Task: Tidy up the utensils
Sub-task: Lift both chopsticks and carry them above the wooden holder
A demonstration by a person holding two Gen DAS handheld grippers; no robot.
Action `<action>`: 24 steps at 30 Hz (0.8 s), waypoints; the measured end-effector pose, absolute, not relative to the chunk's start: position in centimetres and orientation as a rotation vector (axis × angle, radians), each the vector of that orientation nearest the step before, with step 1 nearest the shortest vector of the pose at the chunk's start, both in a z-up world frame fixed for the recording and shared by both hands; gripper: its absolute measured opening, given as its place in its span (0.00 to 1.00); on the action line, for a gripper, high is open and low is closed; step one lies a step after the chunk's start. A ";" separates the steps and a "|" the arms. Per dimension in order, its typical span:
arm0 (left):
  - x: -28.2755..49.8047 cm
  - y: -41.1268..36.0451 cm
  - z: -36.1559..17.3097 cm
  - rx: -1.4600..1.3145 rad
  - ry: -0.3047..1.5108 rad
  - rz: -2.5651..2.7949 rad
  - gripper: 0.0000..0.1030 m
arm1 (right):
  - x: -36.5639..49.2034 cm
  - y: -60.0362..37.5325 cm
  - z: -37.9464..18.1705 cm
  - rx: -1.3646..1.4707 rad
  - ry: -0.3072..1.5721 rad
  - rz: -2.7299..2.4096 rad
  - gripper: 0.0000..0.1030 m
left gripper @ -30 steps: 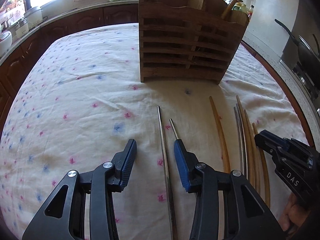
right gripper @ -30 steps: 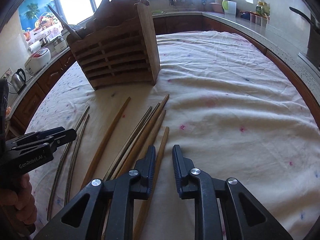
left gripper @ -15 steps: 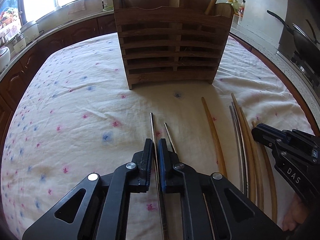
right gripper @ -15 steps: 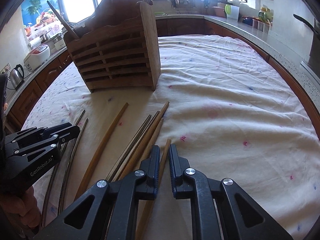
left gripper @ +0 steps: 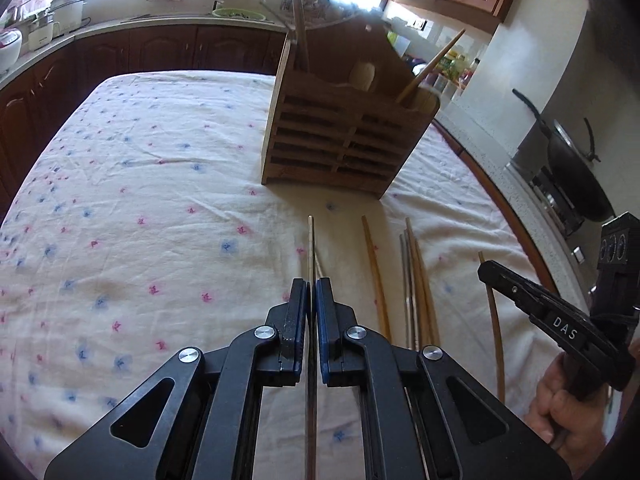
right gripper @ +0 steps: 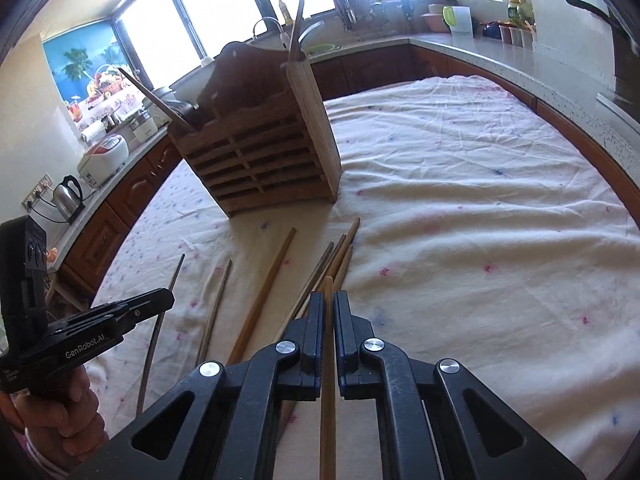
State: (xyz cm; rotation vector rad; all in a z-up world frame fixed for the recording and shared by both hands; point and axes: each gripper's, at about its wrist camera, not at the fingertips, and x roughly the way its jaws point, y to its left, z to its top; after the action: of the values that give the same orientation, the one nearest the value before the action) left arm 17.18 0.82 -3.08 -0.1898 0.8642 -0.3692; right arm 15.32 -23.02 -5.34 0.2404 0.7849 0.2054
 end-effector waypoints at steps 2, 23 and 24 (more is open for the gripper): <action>16.6 1.3 -1.6 -0.214 0.829 -0.380 0.04 | 14.6 -23.3 -3.8 0.248 0.746 0.212 0.05; 13.3 3.5 6.1 -0.264 0.610 -0.415 0.04 | 10.4 -24.6 8.1 0.279 0.401 0.240 0.05; 13.3 3.5 6.2 -0.264 0.607 -0.412 0.04 | 10.6 -24.6 8.2 0.280 0.398 0.242 0.05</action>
State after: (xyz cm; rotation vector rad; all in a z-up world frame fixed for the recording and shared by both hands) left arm 13.31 3.53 6.16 -0.2637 0.6073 -0.4122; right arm 10.58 -24.56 8.21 0.2796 0.3982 0.2420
